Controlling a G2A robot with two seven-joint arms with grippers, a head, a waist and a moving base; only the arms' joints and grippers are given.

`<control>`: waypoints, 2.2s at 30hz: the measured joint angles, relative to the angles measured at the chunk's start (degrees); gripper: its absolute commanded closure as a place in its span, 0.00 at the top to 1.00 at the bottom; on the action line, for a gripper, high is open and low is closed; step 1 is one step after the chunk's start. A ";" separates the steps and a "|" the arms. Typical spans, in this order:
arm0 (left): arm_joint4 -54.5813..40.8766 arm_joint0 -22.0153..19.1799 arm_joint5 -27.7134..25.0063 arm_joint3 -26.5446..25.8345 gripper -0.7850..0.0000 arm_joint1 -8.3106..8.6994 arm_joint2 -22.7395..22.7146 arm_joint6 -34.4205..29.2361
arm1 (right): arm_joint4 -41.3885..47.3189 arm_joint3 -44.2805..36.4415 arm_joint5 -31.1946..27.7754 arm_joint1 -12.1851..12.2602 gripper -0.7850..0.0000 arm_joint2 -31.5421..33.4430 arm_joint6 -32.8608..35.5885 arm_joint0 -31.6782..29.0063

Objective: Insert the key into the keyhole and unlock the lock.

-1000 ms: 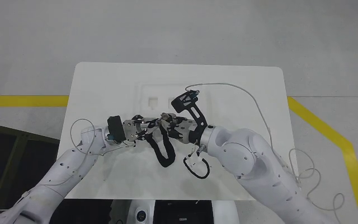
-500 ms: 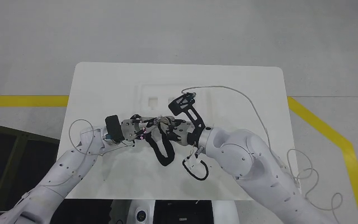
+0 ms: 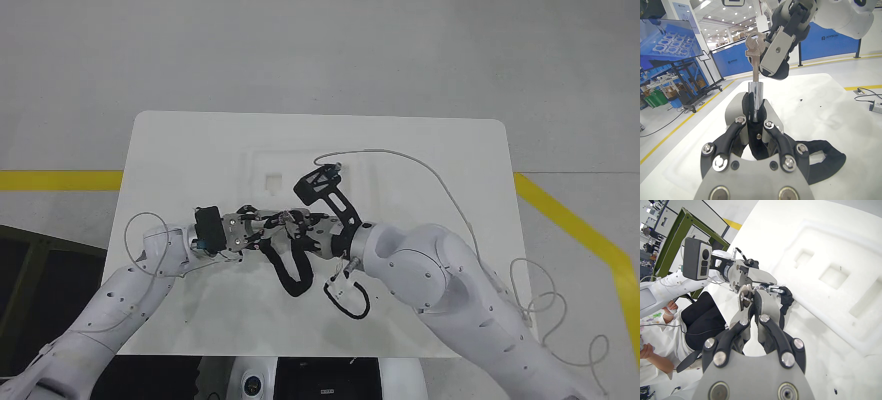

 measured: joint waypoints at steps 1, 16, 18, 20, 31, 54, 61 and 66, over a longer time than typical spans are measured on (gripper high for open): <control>0.04 0.04 0.00 -0.07 0.00 -0.01 -0.08 -0.09 | 0.00 0.11 0.11 -0.05 0.00 -0.09 0.22 0.16; 0.24 1.00 -0.26 -0.53 0.00 -0.09 -1.50 -0.29 | -0.10 0.95 0.64 -0.62 0.44 -0.44 0.48 0.30; 0.22 1.10 -0.40 -0.58 0.00 -0.12 -1.63 -0.25 | -0.05 1.05 0.50 -0.66 0.44 -0.32 0.44 0.18; 0.22 1.17 -0.52 -0.64 0.00 -0.16 -1.73 -0.22 | 0.01 1.07 0.41 -0.70 0.44 -0.22 0.42 0.08; -0.15 1.48 -0.95 -0.13 0.00 -0.42 -2.20 0.31 | 0.21 -2.17 -0.48 -0.33 0.47 2.95 0.33 -1.53; 0.09 1.63 -1.71 0.53 0.00 -1.07 -2.51 -0.30 | -1.16 -5.39 -5.28 0.44 0.13 6.48 -1.09 -4.70; 0.22 1.70 -1.78 0.56 0.00 -1.21 -2.71 -0.20 | -1.52 -4.97 -5.00 0.30 0.00 6.23 -1.27 -4.34; 0.50 1.72 -1.88 0.31 0.00 -1.29 -2.82 -0.10 | -1.39 -4.56 -5.14 0.17 0.00 5.87 -1.32 -4.08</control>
